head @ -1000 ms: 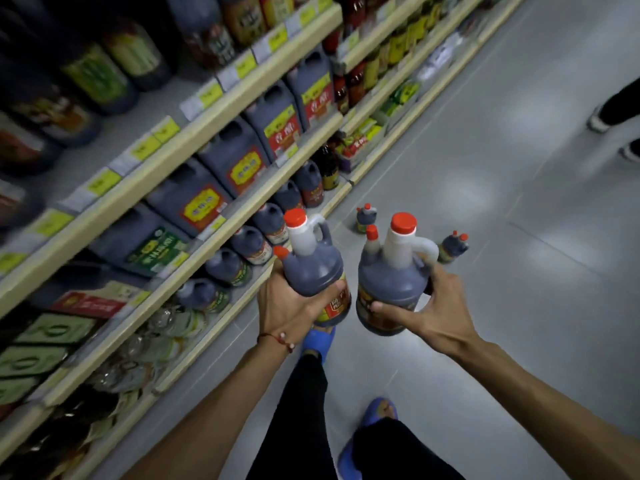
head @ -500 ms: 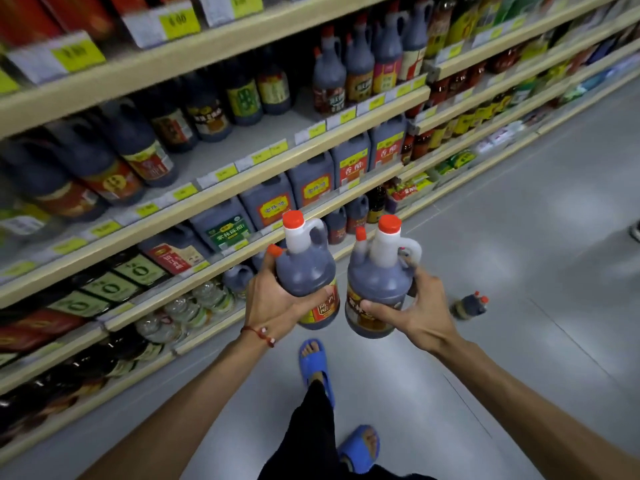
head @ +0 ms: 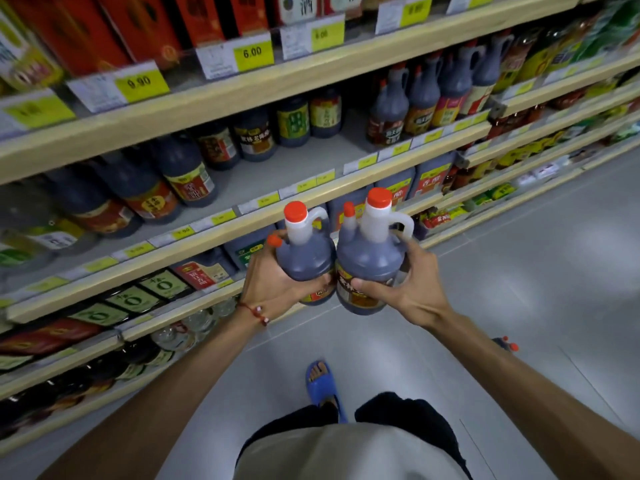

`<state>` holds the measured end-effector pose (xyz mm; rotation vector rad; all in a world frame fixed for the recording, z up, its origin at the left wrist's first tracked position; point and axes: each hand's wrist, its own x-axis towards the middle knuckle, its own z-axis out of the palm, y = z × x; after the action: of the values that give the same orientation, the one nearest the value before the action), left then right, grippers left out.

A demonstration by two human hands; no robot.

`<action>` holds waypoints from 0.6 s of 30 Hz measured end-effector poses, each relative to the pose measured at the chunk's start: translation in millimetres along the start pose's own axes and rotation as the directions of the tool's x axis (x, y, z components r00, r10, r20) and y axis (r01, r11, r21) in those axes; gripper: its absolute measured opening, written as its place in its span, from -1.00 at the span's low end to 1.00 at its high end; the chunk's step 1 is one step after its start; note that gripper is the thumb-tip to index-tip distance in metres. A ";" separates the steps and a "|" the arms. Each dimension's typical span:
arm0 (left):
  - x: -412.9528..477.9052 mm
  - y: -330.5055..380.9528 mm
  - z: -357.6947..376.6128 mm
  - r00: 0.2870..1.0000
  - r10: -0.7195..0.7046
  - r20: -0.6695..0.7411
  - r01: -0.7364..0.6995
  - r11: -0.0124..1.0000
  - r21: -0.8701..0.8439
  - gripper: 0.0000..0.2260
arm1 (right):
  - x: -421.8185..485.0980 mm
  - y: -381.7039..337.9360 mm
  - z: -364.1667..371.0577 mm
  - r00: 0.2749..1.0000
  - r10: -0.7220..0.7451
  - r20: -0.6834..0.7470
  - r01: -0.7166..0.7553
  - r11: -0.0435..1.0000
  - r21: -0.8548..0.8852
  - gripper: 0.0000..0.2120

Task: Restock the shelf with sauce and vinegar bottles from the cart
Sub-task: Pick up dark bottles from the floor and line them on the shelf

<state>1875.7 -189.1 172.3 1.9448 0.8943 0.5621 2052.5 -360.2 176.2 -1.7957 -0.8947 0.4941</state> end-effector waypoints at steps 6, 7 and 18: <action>40.6 -2.7 -32.3 0.994 0.063 -0.090 -0.026 0.932 0.363 -0.34 | 52.3 -6.0 16.2 0.999 -0.034 0.007 0.034 0.999 -0.035 -0.12; 47.1 -4.7 -36.5 0.992 0.070 -0.107 -0.021 0.915 0.403 -0.35 | 60.4 -7.6 18.2 0.999 -0.043 0.017 0.043 0.998 -0.034 -0.12; 95.0 -18.5 -67.4 0.948 0.159 -0.276 -0.101 0.972 0.214 -0.27 | 129.4 -20.7 40.8 0.983 -0.151 0.105 0.158 0.986 -0.058 -0.18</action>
<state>1883.5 -73.2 192.8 2.1478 1.0416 0.8856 2100.0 -232.1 188.9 -1.7561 -1.1229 0.4627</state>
